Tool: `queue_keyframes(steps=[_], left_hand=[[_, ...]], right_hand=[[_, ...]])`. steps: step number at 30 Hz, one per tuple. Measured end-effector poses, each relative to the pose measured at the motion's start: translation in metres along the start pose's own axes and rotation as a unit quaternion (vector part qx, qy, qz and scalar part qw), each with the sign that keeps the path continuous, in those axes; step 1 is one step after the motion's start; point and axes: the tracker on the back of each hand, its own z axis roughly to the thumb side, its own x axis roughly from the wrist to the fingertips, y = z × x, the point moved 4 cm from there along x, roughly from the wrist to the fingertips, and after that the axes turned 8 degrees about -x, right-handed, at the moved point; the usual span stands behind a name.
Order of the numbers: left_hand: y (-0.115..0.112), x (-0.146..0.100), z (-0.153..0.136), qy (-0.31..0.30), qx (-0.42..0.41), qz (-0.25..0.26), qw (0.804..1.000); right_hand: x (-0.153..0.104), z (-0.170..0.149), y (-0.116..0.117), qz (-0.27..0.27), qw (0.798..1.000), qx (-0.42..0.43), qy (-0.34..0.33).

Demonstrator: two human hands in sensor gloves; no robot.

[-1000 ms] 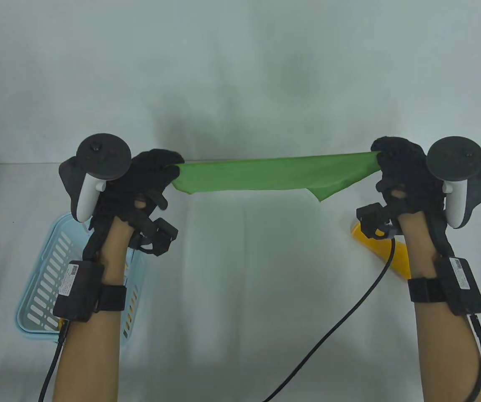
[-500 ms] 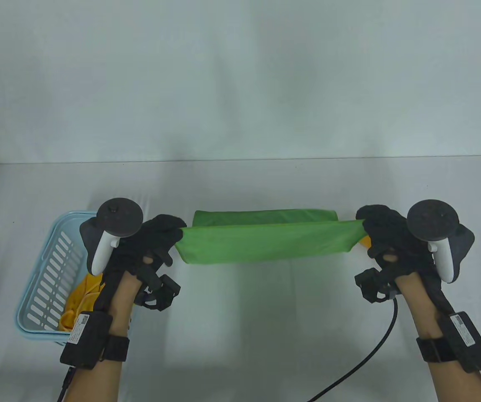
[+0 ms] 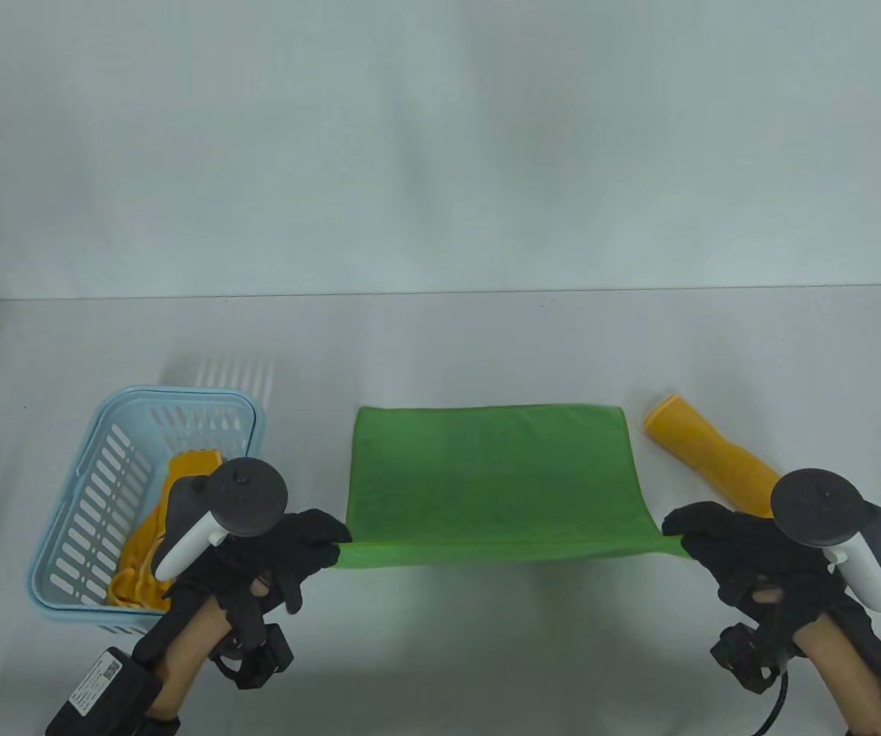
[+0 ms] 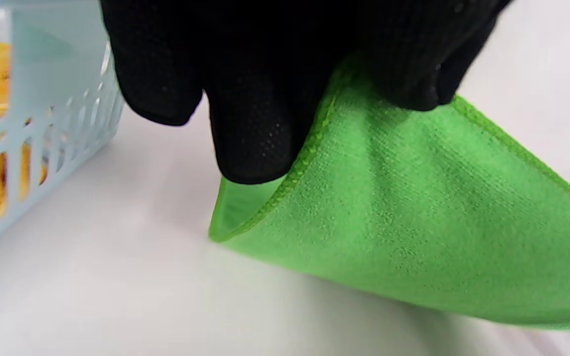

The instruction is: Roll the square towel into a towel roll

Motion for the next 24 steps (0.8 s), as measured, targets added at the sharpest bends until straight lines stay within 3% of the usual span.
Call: queue_keyframes(steps=[3,6,12,18,24], left_hand=[[-0.012,-0.006,0.0,-0.009,0.01,-0.032,0.999],[-0.02,-0.013,0.001,-0.017,0.027,-0.057,0.998],[-0.031,-0.024,0.002,-0.031,0.02,-0.106,0.994],[-0.008,-0.001,0.001,0.026,0.019,-0.016,0.999],[0.007,0.04,0.002,0.095,0.02,0.038,0.995]], right_hand=[[-0.006,-0.008,0.014,0.058,0.998,0.002,0.015],[-0.013,-0.01,0.019,0.078,0.997,-0.003,0.015],[-0.025,-0.005,0.012,0.057,0.998,-0.008,-0.007],[-0.004,-0.001,0.002,0.005,1.0,-0.005,0.015],[0.037,0.002,-0.007,-0.061,0.996,-0.037,0.048]])
